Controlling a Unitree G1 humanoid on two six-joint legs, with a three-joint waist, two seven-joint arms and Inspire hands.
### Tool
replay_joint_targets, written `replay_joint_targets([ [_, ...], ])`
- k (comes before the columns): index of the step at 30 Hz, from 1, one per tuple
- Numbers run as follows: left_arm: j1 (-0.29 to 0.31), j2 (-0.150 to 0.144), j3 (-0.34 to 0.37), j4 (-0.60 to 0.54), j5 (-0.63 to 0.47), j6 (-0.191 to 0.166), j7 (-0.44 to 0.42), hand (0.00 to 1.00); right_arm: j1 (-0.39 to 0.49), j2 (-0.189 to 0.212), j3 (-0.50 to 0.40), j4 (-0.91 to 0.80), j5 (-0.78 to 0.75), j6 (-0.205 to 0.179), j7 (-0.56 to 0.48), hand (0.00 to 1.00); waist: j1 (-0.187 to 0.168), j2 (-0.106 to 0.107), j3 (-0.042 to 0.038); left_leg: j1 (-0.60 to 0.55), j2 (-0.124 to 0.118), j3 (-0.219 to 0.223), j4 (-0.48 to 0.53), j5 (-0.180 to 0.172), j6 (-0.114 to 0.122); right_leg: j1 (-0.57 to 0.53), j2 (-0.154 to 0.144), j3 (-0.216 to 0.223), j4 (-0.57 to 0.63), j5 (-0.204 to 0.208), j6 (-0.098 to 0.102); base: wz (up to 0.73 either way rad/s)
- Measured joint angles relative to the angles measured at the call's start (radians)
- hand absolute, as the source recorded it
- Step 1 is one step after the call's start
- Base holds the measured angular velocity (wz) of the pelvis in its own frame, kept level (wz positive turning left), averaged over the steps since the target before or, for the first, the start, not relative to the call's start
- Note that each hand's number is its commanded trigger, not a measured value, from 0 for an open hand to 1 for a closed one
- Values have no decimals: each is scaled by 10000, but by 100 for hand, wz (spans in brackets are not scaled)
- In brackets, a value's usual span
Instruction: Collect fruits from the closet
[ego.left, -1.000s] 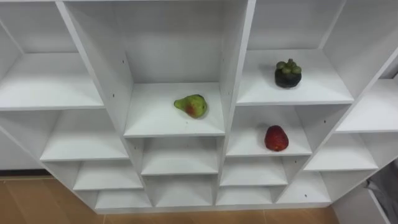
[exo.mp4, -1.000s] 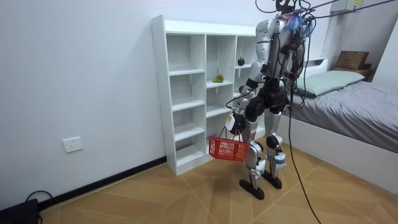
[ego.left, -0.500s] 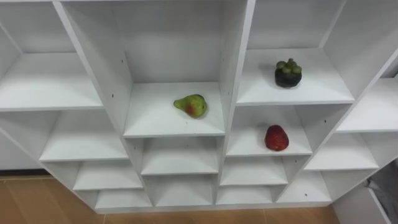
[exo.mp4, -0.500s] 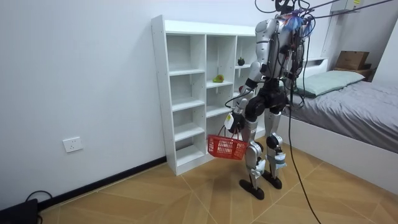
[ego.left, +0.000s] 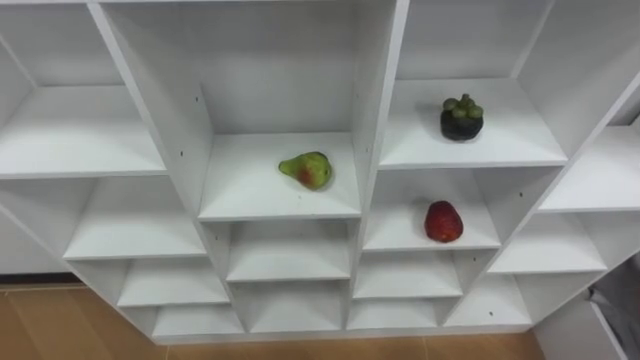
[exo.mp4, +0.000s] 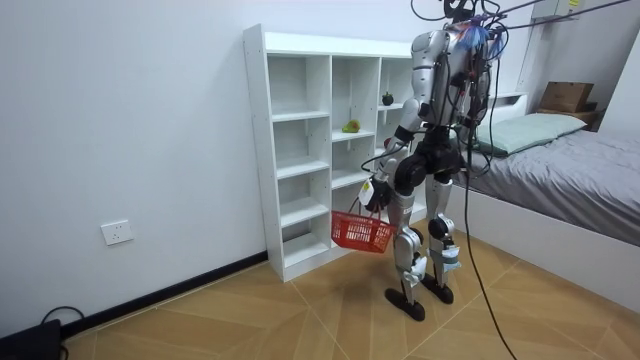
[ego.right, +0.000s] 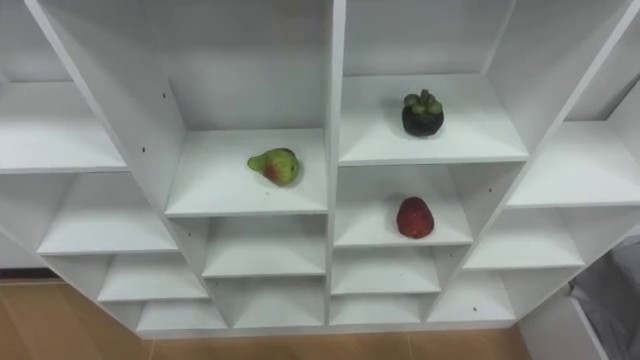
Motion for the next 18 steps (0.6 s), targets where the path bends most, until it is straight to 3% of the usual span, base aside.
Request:
replay_joint_targets([
  [5,-44,-28,3,-648,-144,-104,52,100,57,20,17,-1090,-799,-53,-249,0,121,26,-29,-19,5,84,-1,1,0,-89,10,88,12,14,-9,-4],
  [10,-222,-93,-64,-940,-815,-646,219,100,299,42,141,-2633,-1189,-102,-406,0,276,45,-57,-32,6,153,-73,1,1,-159,9,125,17,21,-4,-3],
  [18,-247,-114,-56,-954,-931,-1016,215,100,1333,33,366,-6159,-1808,-294,-514,0,240,124,-16,-55,21,166,-140,1,1,-245,12,132,43,22,-5,0],
])
